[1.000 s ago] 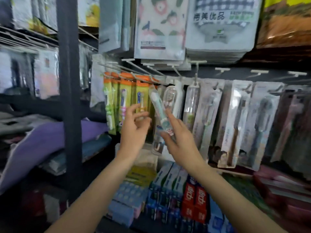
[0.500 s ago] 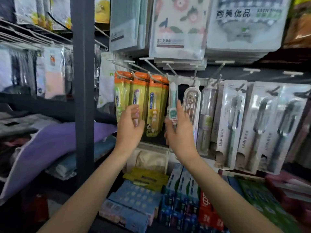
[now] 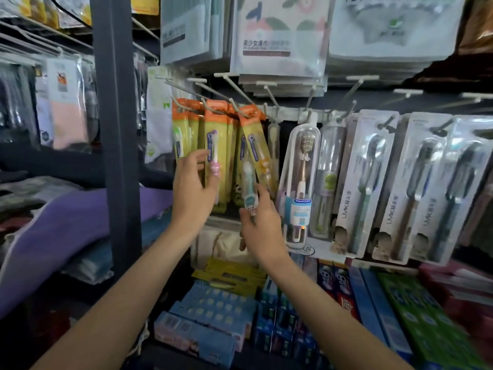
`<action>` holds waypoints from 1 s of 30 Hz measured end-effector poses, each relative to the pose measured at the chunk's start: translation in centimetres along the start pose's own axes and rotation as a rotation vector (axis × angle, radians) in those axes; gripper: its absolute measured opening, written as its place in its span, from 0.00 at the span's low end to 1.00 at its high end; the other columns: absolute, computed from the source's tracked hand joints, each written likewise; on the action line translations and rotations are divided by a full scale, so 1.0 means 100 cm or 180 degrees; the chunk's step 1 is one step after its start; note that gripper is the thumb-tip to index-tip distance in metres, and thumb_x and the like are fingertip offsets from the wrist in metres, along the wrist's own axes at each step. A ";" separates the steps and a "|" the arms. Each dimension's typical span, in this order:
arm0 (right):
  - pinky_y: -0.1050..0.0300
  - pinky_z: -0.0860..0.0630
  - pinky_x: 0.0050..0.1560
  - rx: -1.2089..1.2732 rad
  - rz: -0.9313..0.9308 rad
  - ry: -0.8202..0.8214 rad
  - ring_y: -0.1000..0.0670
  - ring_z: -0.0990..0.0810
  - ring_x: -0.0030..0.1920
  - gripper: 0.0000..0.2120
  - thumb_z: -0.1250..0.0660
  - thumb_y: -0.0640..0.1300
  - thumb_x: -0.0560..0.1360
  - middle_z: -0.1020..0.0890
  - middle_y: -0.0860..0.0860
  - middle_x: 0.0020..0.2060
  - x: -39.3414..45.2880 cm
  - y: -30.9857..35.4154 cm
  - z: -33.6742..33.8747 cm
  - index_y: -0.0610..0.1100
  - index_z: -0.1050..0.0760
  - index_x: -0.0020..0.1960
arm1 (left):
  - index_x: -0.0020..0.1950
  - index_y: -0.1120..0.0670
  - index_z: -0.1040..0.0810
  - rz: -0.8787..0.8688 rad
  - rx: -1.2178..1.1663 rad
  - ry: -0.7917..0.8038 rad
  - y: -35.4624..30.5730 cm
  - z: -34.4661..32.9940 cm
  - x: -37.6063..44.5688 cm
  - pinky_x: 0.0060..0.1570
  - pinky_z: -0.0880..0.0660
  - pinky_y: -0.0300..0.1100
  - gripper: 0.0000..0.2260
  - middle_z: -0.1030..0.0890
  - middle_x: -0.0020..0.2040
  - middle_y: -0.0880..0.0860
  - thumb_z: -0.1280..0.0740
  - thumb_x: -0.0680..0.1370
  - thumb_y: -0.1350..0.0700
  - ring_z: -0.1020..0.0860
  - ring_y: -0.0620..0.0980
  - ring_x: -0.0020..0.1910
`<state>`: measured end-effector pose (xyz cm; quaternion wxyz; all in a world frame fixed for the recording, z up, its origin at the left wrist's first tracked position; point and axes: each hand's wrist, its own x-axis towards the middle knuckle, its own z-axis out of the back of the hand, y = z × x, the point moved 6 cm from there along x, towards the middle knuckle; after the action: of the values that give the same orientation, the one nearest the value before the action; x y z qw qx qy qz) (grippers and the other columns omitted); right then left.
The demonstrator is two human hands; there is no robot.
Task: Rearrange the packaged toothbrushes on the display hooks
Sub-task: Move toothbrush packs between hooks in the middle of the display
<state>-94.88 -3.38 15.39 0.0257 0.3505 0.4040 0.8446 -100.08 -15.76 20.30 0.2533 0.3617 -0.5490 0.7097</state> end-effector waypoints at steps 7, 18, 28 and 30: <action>0.50 0.22 0.46 0.0217 0.0279 -0.0065 0.43 0.20 0.48 0.23 0.39 0.40 0.78 0.22 0.46 0.54 -0.020 -0.002 0.022 0.48 0.41 0.71 | 0.63 0.55 0.29 -0.0249 0.0080 0.0134 -0.008 -0.014 0.010 0.53 0.31 0.37 0.16 0.28 0.58 0.54 0.37 0.76 0.65 0.27 0.46 0.51; 0.34 0.25 0.53 0.0467 0.0360 -0.0783 0.36 0.24 0.56 0.26 0.41 0.47 0.78 0.25 0.40 0.60 0.014 0.017 0.043 0.58 0.48 0.71 | 0.63 0.56 0.29 -0.0214 0.0012 0.0215 -0.015 -0.021 0.008 0.57 0.28 0.45 0.16 0.29 0.60 0.55 0.38 0.76 0.65 0.27 0.51 0.56; 0.41 0.22 0.48 -0.0093 0.0078 -0.0066 0.38 0.21 0.49 0.28 0.40 0.40 0.78 0.26 0.44 0.61 0.001 -0.003 0.015 0.52 0.45 0.74 | 0.63 0.55 0.29 -0.0256 0.0077 0.0192 -0.017 -0.023 0.007 0.53 0.32 0.37 0.16 0.29 0.58 0.54 0.37 0.76 0.65 0.27 0.50 0.54; 0.38 0.23 0.50 0.0166 -0.0031 -0.0403 0.37 0.22 0.51 0.28 0.41 0.41 0.78 0.25 0.44 0.59 0.002 -0.005 0.014 0.51 0.47 0.75 | 0.63 0.55 0.29 -0.0323 0.0149 0.0195 -0.017 -0.019 0.007 0.52 0.35 0.33 0.16 0.28 0.59 0.54 0.37 0.76 0.65 0.28 0.49 0.54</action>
<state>-94.26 -2.07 15.72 0.0462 0.4018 0.4252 0.8097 -99.61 -13.52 21.60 0.2971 0.3730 -0.5052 0.7193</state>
